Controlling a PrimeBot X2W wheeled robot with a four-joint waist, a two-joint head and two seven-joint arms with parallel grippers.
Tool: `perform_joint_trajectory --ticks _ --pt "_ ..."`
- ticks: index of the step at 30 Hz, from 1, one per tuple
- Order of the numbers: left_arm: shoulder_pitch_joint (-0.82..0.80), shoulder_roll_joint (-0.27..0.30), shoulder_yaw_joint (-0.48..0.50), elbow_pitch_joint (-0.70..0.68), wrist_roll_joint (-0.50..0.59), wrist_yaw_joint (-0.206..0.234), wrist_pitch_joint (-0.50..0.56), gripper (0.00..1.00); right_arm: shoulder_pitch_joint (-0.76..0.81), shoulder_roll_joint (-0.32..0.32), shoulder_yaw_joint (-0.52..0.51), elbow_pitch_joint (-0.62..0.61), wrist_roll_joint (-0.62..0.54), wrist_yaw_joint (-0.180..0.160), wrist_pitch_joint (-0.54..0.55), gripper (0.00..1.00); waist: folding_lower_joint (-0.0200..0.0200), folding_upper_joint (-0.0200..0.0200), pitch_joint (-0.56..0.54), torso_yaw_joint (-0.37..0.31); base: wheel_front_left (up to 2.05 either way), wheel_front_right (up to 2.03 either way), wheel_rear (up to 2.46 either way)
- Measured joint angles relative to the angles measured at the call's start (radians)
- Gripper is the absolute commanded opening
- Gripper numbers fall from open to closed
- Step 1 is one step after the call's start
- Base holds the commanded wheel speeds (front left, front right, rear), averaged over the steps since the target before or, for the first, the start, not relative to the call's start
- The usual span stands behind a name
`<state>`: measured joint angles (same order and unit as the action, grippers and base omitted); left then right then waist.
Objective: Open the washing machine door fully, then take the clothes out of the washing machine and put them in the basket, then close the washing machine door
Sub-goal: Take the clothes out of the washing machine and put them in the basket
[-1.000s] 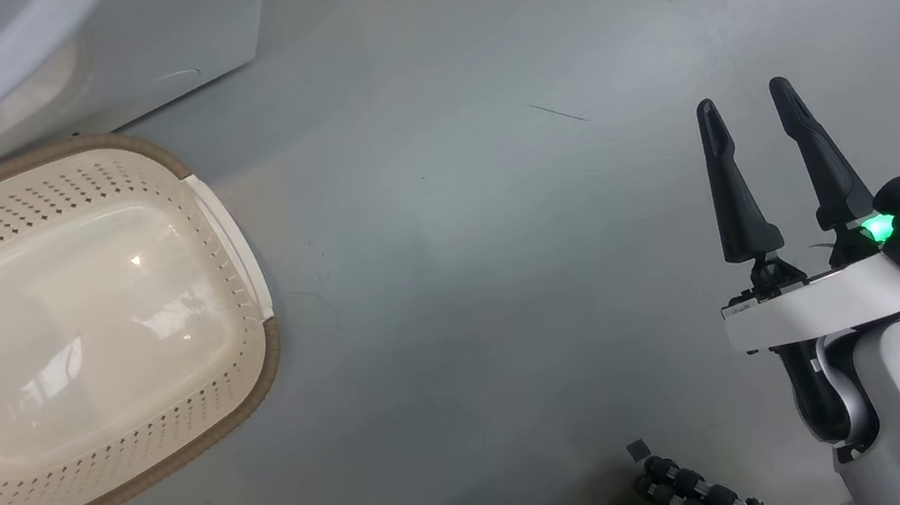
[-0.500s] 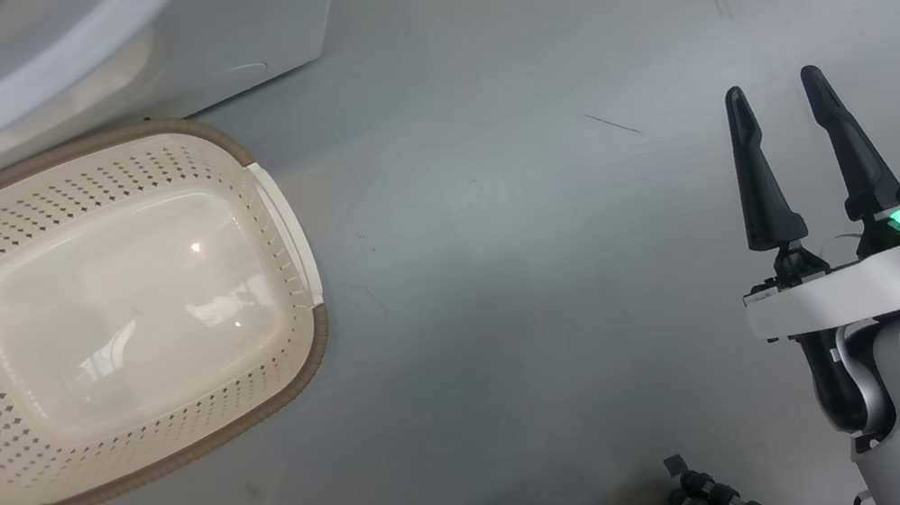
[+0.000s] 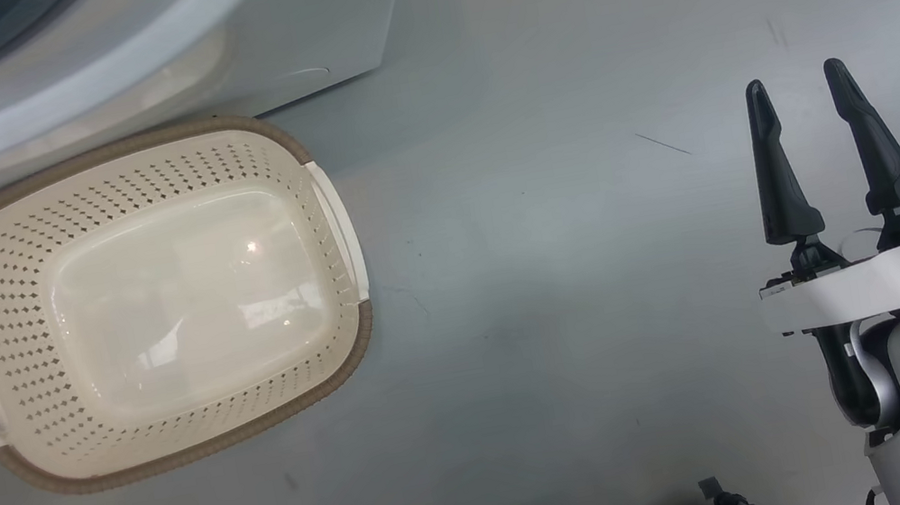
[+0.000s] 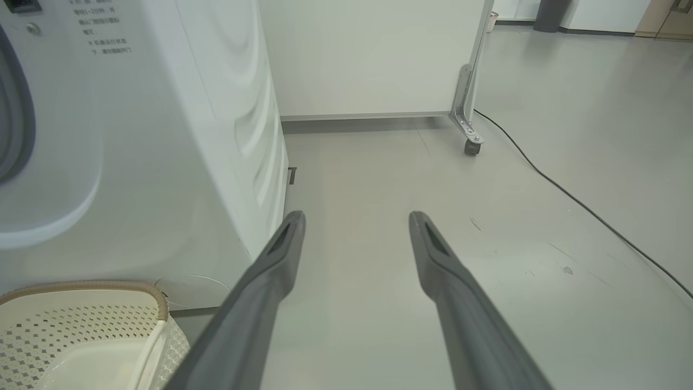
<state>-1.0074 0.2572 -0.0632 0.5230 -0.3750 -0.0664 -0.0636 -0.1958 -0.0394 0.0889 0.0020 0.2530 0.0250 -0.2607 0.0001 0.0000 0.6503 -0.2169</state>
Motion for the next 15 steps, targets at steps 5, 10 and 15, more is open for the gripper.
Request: perform_joint_trajectory --ticks 5,10,15 --pt "0.104 -0.027 -0.012 -0.019 0.021 0.010 -0.069 0.00 0.002 0.000 -0.007 0.008 -0.012 0.008 0.000 1.00 0.0000 0.0000 -0.030 0.015 0.00 0.00 0.00" --pt "0.192 -0.067 -0.037 -0.051 0.034 0.028 -0.136 0.00 0.027 -0.007 -0.027 0.016 -0.026 0.009 0.000 1.00 -0.0001 0.0000 -0.071 0.035 0.00 0.00 0.00" --pt "0.275 -0.089 -0.048 -0.076 0.043 0.041 -0.159 0.00 0.045 -0.015 -0.038 0.024 -0.037 0.017 0.000 1.00 -0.0001 0.0000 -0.110 0.052 0.00 0.00 0.00"
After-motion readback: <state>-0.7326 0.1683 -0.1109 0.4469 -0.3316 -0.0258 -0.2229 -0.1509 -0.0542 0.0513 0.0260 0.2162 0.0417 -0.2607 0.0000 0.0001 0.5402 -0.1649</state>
